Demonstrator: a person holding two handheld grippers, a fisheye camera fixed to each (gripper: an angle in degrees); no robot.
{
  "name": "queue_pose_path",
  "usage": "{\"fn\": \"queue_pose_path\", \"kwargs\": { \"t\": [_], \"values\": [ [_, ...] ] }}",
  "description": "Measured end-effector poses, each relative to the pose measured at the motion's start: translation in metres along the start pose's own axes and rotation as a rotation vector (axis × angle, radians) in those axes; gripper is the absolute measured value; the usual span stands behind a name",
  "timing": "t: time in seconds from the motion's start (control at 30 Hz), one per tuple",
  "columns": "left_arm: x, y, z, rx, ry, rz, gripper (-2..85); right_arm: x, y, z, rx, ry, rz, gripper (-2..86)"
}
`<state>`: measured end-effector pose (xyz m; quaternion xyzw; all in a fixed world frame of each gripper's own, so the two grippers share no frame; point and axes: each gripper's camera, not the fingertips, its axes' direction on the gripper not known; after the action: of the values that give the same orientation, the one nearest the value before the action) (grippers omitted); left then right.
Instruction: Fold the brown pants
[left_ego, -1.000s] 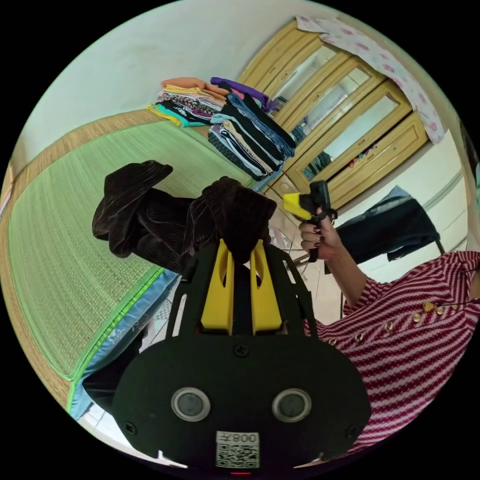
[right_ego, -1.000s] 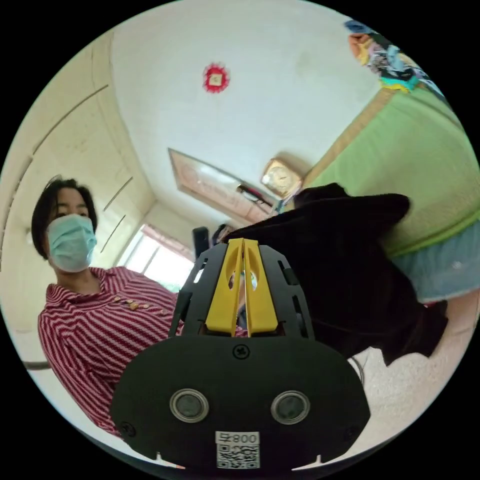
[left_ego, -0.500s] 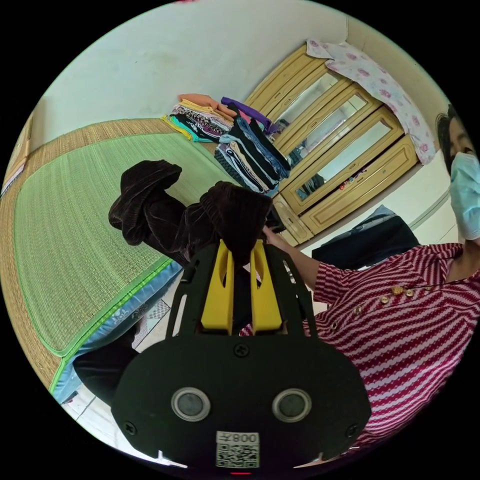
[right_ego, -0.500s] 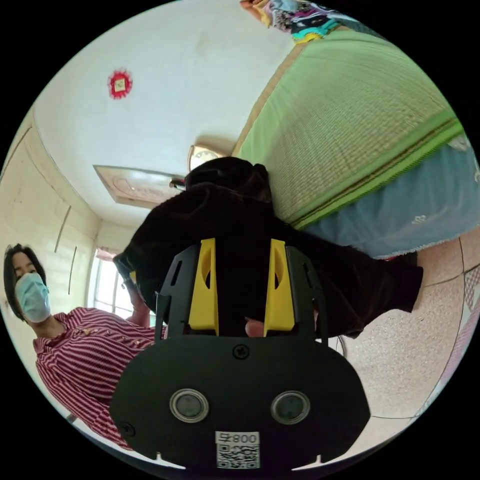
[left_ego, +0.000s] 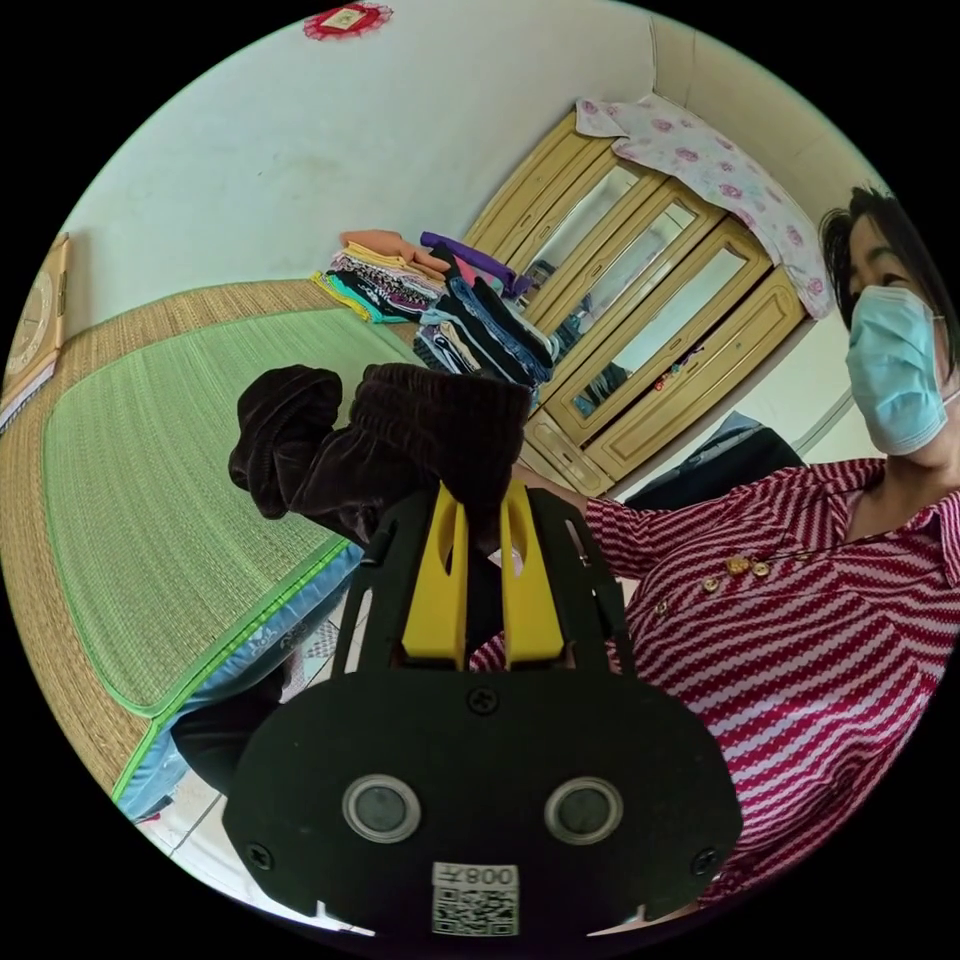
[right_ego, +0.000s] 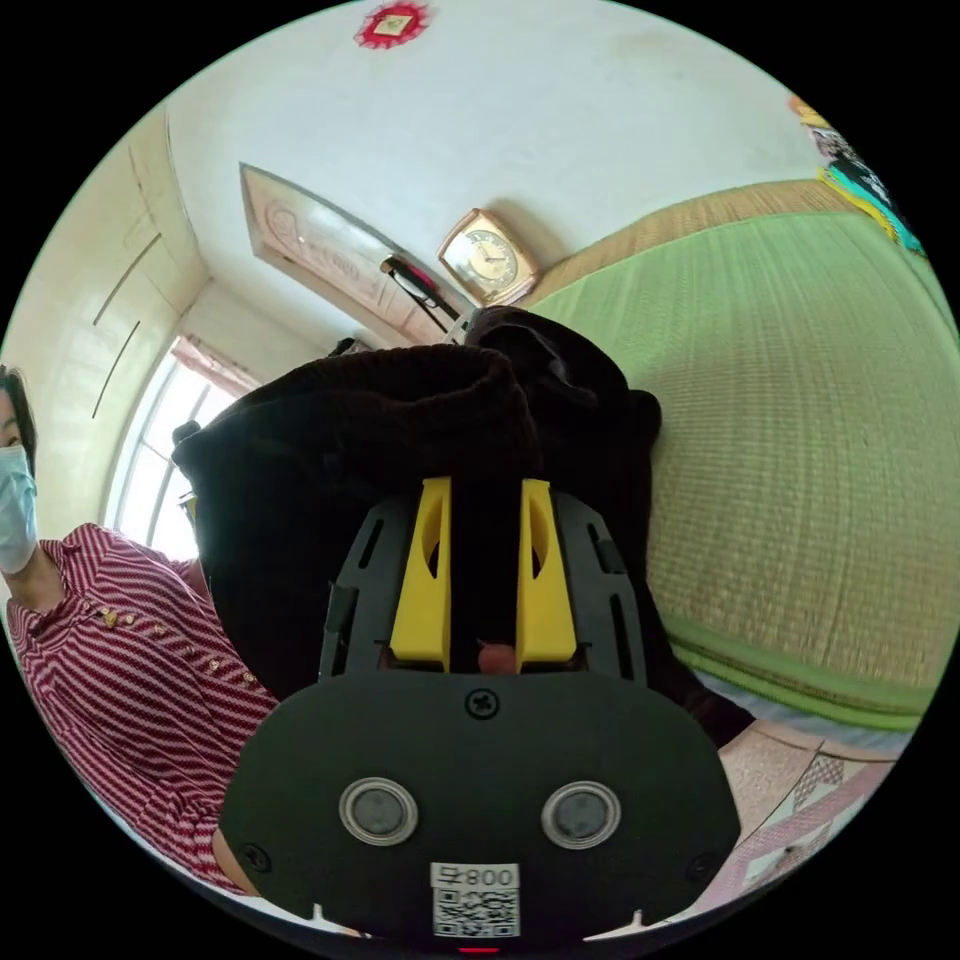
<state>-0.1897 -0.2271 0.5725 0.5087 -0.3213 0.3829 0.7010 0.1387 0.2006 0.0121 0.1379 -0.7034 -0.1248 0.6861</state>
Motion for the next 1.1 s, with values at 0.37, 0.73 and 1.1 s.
{"fn": "queue_pose_path", "kwargs": {
  "t": [0.37,0.73,1.1],
  "values": [
    [-0.018,0.001,-0.025,0.058,0.073,0.223,6.2,-0.068,-0.047,-0.161,0.328,0.134,-0.062,3.0],
    [-0.015,-0.068,-0.064,0.294,0.266,0.583,5.5,-0.256,-0.090,-0.411,0.883,0.446,-0.257,2.5],
    [-0.073,-0.137,-0.200,0.659,0.168,0.640,5.3,-0.466,-0.337,-0.396,0.955,0.461,-0.619,2.5]
  ]
}}
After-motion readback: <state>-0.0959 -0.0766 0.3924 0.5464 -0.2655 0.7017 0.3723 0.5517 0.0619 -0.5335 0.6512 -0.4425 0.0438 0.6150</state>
